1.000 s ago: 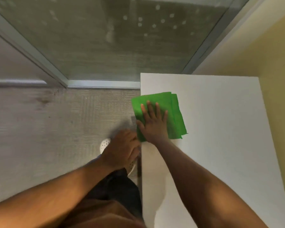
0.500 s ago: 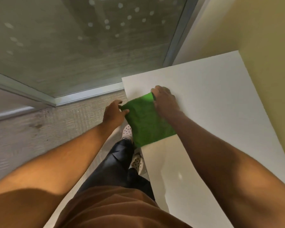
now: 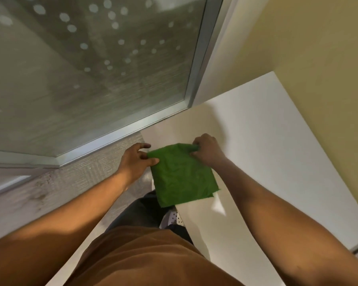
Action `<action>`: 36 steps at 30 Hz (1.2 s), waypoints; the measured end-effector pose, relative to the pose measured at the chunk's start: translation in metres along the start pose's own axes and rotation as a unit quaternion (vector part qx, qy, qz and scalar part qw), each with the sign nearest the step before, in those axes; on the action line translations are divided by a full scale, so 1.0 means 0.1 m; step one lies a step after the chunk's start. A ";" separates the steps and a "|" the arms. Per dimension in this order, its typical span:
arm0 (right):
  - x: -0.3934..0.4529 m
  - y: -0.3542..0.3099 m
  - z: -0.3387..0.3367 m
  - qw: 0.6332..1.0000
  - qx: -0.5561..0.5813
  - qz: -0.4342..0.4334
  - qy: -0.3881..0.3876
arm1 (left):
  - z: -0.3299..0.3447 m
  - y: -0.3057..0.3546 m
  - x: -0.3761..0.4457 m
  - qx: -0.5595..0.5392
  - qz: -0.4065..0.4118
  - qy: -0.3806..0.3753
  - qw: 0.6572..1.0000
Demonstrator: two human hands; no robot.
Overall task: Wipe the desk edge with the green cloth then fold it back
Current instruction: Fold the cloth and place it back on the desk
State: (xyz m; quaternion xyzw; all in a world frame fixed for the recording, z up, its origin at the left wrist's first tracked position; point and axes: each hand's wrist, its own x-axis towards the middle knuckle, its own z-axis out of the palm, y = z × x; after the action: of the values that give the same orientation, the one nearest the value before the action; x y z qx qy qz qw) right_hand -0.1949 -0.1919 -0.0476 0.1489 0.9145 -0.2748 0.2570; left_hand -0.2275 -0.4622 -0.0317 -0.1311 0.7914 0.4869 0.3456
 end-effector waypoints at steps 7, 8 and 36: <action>-0.40 0.04 -0.78 0.985 0.123 0.007 0.119 | -0.20 0.88 0.11 0.056 0.162 -0.047 0.984; -0.49 0.03 -0.88 0.981 0.132 0.004 0.145 | -0.23 0.99 0.12 0.057 0.181 -0.051 0.981; -0.56 0.44 -0.45 0.926 0.244 0.242 0.157 | 0.51 1.04 0.73 0.199 0.192 -0.123 0.953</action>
State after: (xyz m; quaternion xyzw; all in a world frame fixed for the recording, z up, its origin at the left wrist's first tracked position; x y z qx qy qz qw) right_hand -0.1481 -0.1380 -0.0030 0.4650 0.7842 -0.3915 0.1246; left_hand -0.3158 -0.3583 -0.0245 0.1554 0.8339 0.3887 0.3596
